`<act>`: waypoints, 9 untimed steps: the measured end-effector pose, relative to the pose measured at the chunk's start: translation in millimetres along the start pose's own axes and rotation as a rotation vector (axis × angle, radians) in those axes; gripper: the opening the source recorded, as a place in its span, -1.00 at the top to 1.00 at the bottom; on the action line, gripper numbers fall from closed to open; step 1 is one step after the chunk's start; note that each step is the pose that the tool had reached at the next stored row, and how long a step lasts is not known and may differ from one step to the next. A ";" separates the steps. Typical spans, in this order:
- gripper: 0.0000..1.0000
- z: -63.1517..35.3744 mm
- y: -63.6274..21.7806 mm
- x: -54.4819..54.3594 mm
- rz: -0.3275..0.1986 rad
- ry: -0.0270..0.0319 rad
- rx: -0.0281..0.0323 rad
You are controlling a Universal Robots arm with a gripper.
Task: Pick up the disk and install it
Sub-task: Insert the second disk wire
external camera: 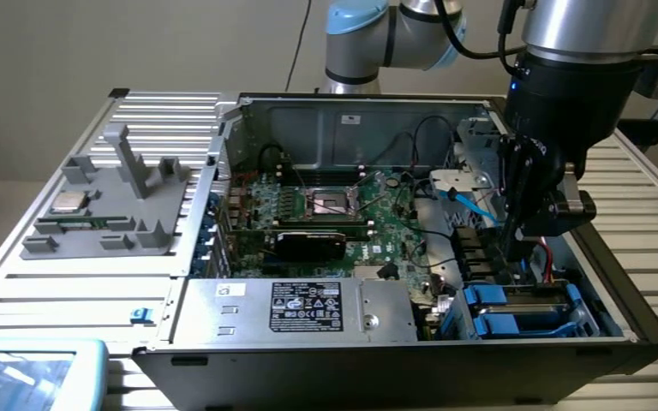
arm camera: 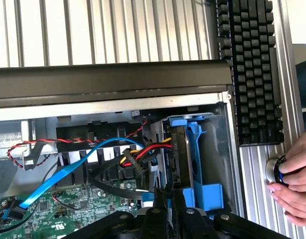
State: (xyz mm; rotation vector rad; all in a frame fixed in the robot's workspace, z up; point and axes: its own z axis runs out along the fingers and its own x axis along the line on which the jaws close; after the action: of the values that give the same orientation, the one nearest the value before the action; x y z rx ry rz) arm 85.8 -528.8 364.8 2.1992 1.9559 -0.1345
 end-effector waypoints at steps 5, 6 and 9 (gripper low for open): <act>0.69 1.2 6.2 -3.3 -0.007 -0.0030 0.0345; 0.69 1.5 7.8 -4.1 -0.009 -0.0035 0.0415; 0.69 2.4 13.8 -5.9 -0.011 -0.0033 0.0561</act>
State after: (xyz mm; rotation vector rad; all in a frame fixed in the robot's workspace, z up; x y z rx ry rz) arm 99.0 -536.5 364.7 2.2211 1.9867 -0.1969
